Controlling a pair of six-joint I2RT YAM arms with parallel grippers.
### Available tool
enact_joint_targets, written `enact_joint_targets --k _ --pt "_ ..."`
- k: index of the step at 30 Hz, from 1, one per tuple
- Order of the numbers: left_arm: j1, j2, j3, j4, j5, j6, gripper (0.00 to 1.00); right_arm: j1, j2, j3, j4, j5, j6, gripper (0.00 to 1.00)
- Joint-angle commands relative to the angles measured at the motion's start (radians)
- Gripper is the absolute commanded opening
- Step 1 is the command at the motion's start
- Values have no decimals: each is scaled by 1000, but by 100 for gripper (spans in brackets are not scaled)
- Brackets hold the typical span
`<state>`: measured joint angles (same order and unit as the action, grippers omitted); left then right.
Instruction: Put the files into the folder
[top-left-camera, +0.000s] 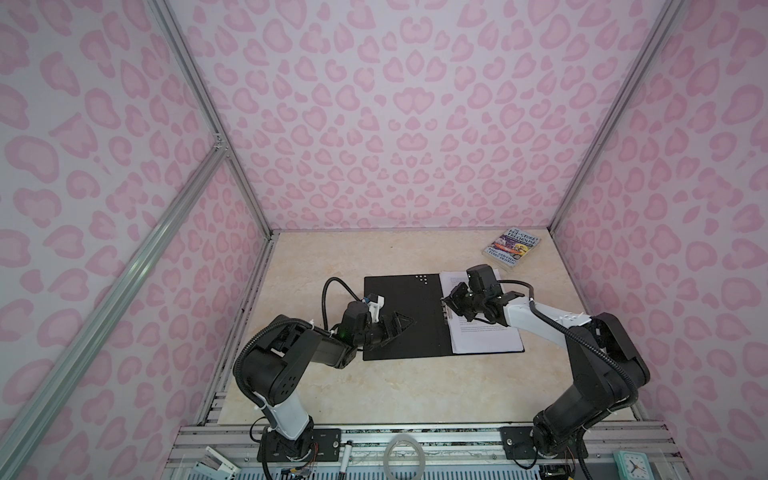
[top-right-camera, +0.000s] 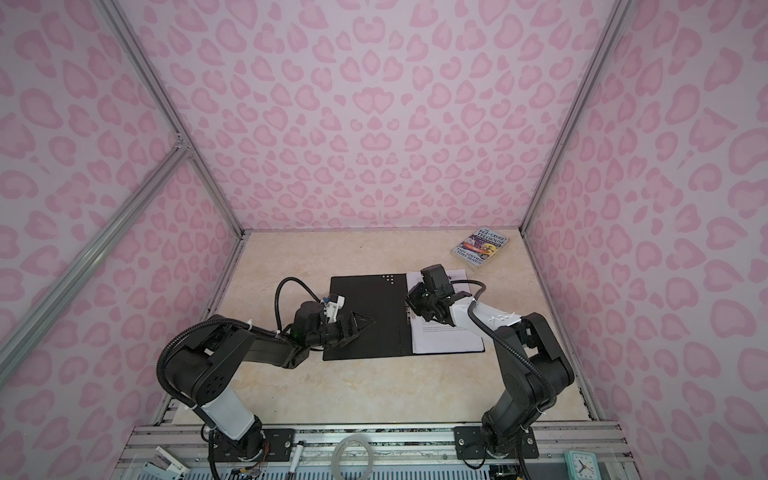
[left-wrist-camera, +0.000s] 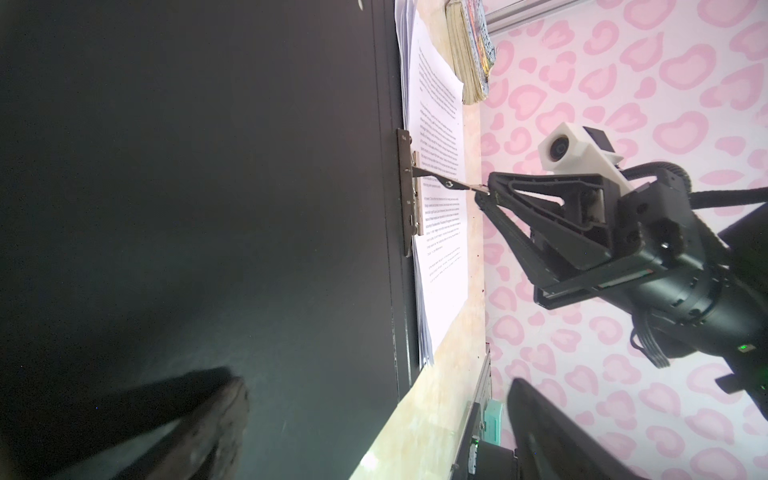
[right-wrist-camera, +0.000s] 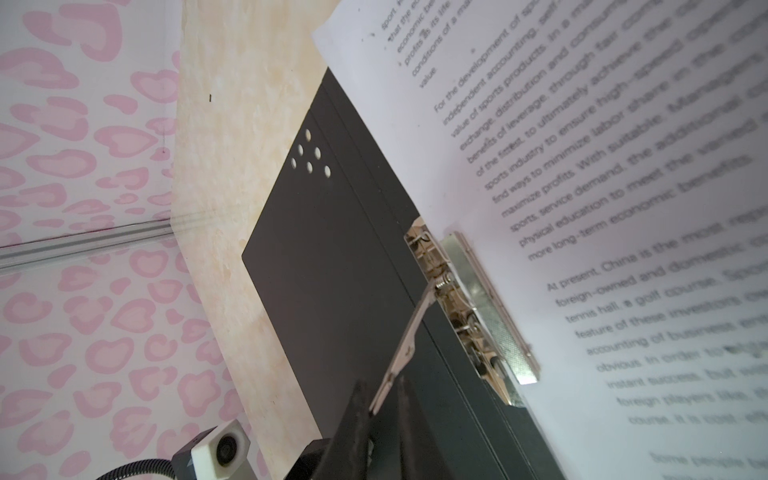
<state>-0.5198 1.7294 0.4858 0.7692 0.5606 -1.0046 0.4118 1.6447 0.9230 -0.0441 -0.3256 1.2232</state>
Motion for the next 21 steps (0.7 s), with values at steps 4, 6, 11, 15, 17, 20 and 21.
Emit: enact_joint_targets --k 4,6,11,15,17,20,21 --pt "-2 18 -17 -251 -59 -20 99 -4 9 -5 29 -12 7 13" --pt "-2 16 -18 -251 -59 -19 99 -4 11 -9 34 -17 8 13" --pt "-1 21 -19 -251 -59 -19 100 -4 14 -21 52 -38 4 8" --pt "0 23 -19 -252 -61 -21 100 -4 1 -44 62 -43 0 5" --pt "0 21 -24 -252 -65 -22 100 -5 -11 -58 62 -40 -4 4" --pt "0 19 -26 -251 -67 -23 100 -6 -27 -80 70 -39 -6 3" --pt "1 19 -28 -250 -69 -25 100 -7 -30 -84 69 -39 -12 3"
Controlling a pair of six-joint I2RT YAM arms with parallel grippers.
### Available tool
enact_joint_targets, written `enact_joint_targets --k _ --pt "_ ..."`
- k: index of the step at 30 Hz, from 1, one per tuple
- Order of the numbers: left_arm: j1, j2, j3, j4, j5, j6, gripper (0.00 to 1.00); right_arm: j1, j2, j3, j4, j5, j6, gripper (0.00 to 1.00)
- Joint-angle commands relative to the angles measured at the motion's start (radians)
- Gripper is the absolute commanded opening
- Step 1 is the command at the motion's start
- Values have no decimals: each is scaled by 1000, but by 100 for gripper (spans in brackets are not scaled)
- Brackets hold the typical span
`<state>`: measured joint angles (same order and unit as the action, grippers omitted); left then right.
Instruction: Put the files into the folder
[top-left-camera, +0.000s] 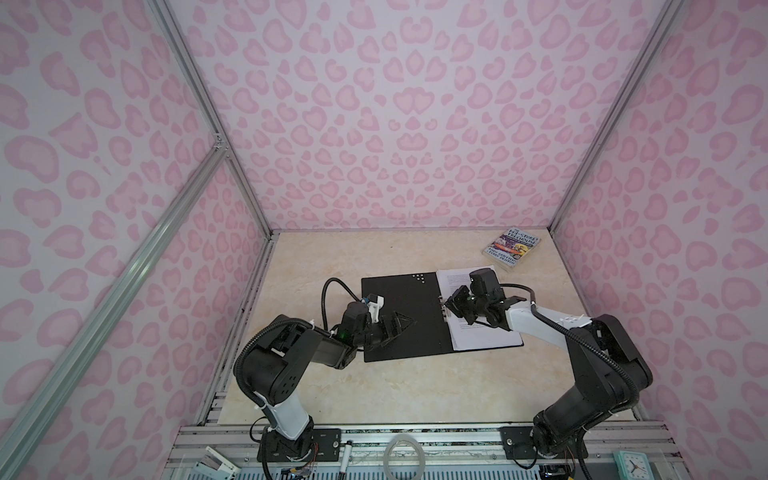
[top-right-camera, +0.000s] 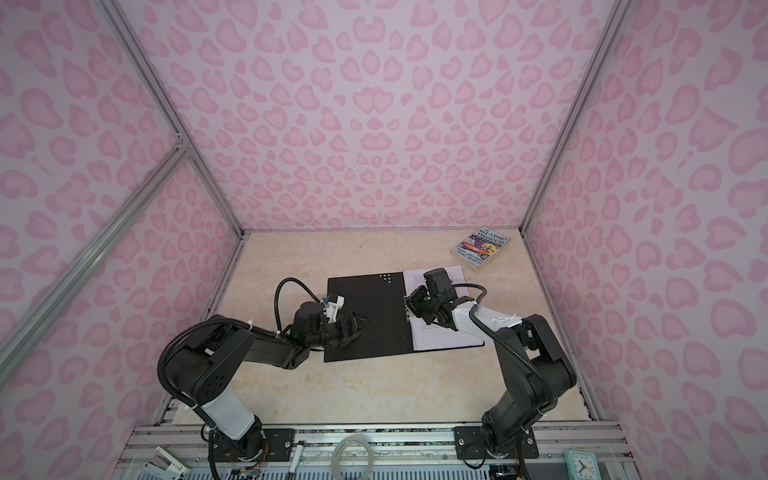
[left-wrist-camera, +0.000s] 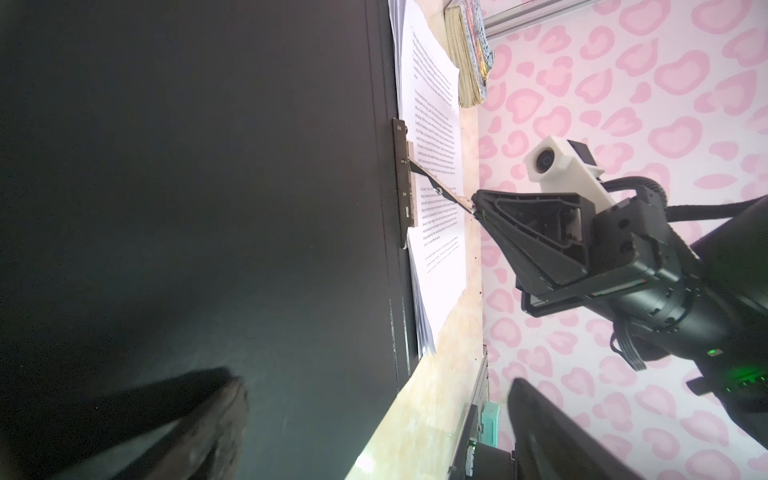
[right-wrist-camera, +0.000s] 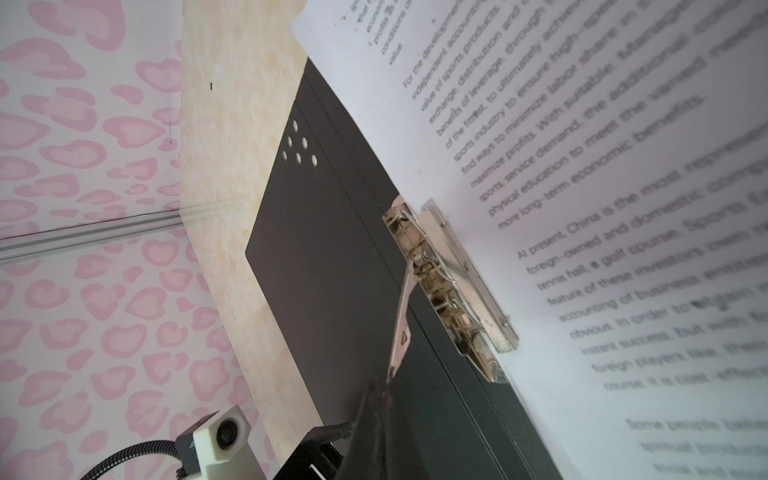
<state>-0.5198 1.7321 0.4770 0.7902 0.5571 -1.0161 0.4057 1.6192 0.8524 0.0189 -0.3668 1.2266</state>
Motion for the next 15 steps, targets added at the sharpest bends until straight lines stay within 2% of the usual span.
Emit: enact_joint_targets --k 1,10,15 --pt "1 17 -22 -269 -67 -17 100 -1 -5 -17 3 1 -19 2" --pt "18 15 -44 -283 -85 -31 100 -16 -9 -107 30 -23 -114 0" --pt "23 25 -50 -283 -92 -36 100 -19 -56 -173 -27 49 -198 0"
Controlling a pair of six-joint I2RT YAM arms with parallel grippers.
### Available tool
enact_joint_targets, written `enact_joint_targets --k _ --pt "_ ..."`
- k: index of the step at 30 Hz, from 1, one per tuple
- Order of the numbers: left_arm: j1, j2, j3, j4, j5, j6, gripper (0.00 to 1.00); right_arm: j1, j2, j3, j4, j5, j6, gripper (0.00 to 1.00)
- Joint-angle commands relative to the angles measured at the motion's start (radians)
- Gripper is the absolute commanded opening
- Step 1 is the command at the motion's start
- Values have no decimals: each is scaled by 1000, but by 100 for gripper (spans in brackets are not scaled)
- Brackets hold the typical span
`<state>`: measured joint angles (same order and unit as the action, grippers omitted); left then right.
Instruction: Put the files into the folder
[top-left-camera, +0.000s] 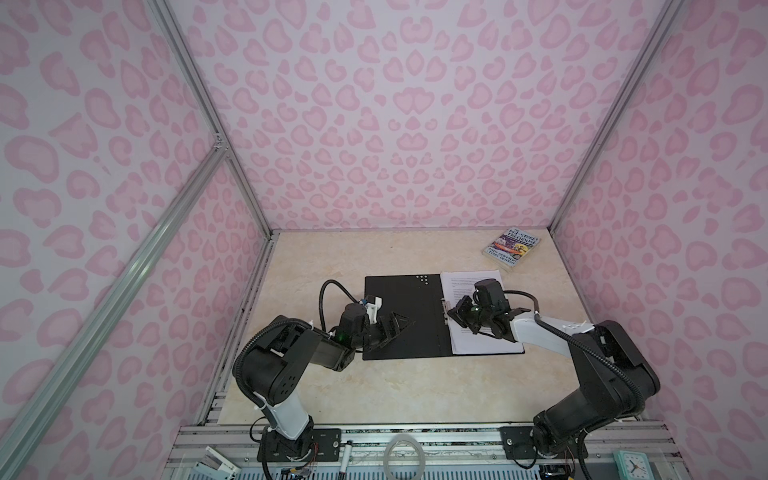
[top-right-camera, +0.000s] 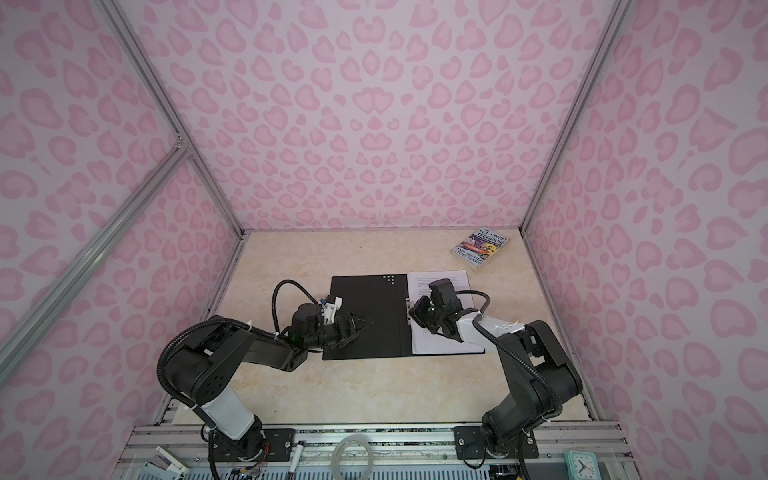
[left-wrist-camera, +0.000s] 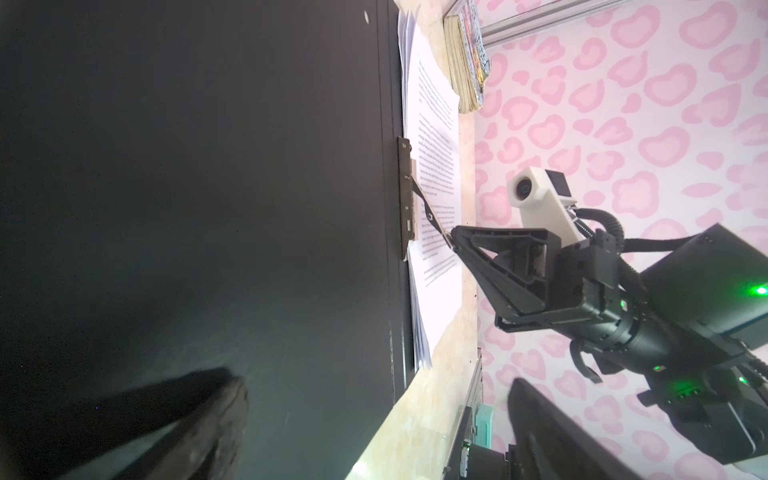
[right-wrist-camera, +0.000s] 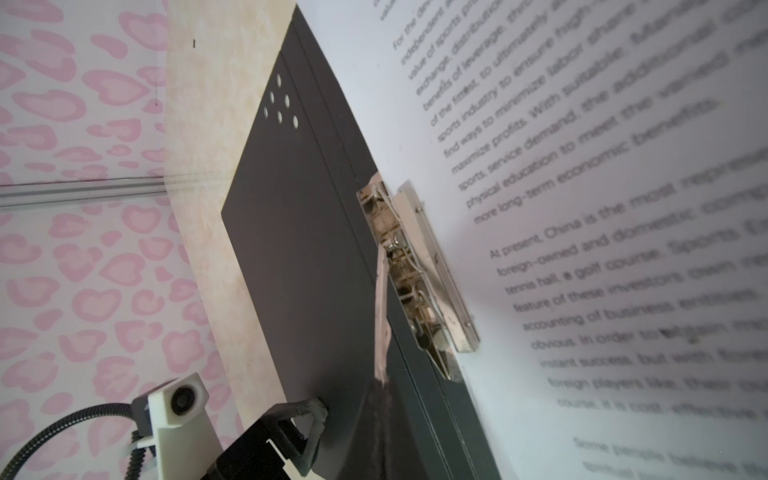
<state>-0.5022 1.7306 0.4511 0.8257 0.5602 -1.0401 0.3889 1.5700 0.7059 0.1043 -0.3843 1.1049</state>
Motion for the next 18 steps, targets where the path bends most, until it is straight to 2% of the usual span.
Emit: enact_joint_targets --k 1,7,10,13,18 --pt "5 27 -26 -318 -98 -12 100 -2 -10 -36 -128 91 -99 0" --pt "5 35 -23 -324 -105 -14 100 -4 2 -118 -100 146 -146 0" --pt "5 38 -17 -331 -102 -8 100 -10 -4 -141 -39 110 -156 0" --pt "5 45 -16 -326 -107 -8 100 -3 -46 -95 -44 105 -183 0" --pt "5 63 -14 -304 -95 -20 100 7 -76 32 -151 99 -232 0"
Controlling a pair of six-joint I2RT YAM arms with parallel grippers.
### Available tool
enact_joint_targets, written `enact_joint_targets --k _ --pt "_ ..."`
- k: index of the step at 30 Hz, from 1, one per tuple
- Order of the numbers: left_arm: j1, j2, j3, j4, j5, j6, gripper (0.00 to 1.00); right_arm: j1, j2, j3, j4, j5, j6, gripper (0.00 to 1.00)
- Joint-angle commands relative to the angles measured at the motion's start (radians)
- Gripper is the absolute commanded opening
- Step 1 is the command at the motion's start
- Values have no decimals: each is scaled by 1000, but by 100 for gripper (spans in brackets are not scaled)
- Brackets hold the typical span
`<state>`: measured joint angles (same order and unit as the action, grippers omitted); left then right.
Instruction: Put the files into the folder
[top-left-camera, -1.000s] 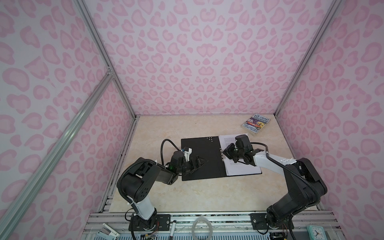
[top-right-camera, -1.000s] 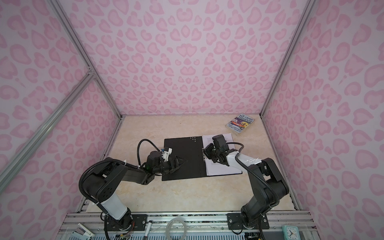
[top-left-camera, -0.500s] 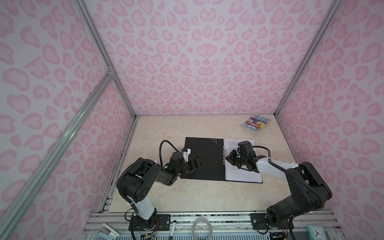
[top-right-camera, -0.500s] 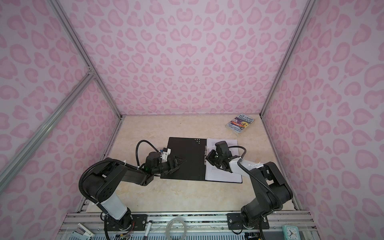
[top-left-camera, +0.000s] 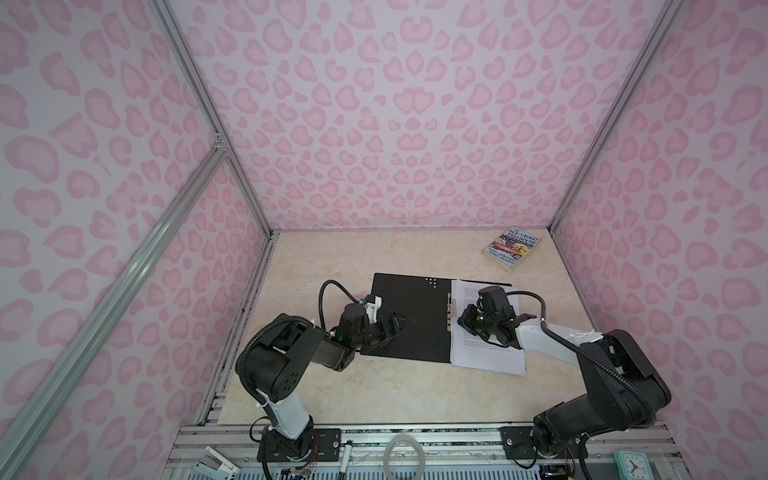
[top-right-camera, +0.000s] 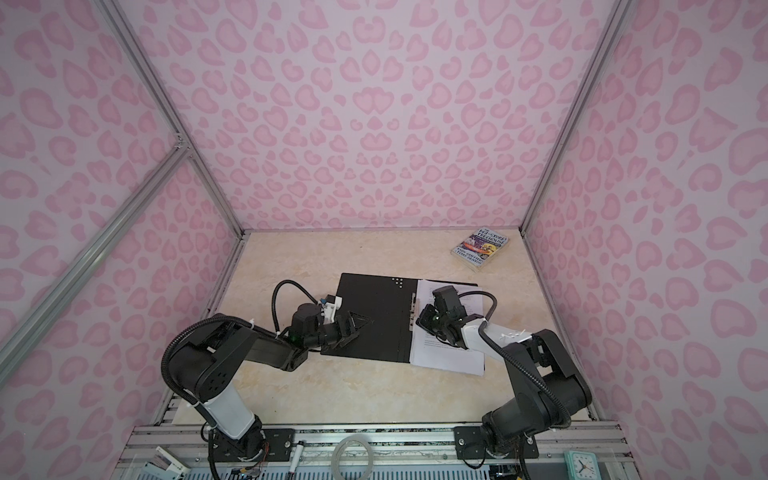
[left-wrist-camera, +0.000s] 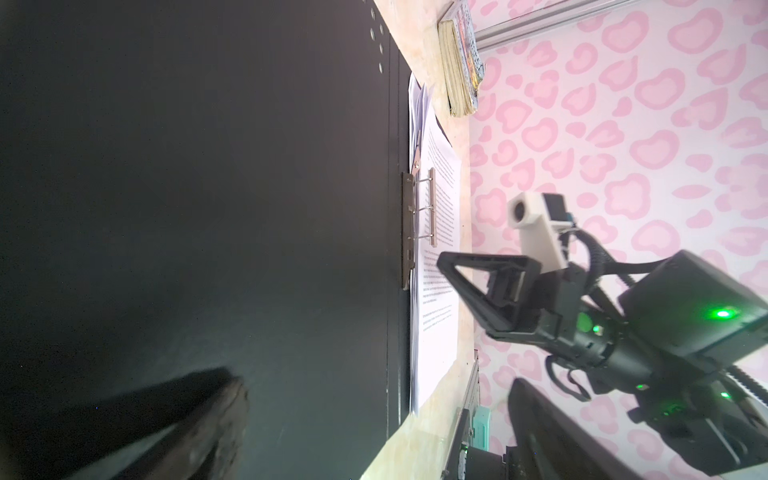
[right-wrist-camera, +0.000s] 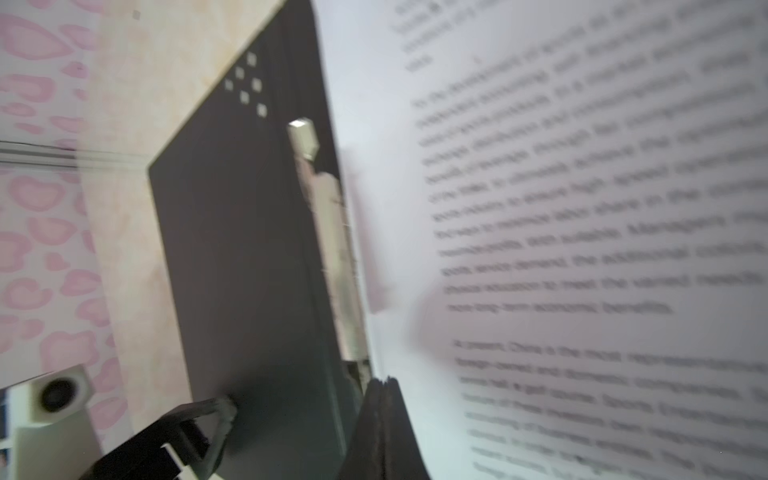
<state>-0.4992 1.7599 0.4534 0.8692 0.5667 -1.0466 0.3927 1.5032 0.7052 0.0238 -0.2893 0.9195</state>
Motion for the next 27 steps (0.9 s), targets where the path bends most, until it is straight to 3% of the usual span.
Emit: enact_joint_targets --k 1,5,13,19,27 --pt "2 32 -16 -346 -100 -15 100 4 -14 49 -86 5 -50 1" --pt "2 -1 -5 -355 -80 6 100 -16 -13 107 -160 -1 -110 17" --pt "-4 -101 121 -445 24 101 100 -281 -150 8 -208 48 -272 60" --pt "-40 -63 316 -554 123 197 100 -436 -150 -40 -227 84 -299 66" --pt "-53 96 494 -597 165 211 100 -489 -77 -63 -178 100 -296 65"
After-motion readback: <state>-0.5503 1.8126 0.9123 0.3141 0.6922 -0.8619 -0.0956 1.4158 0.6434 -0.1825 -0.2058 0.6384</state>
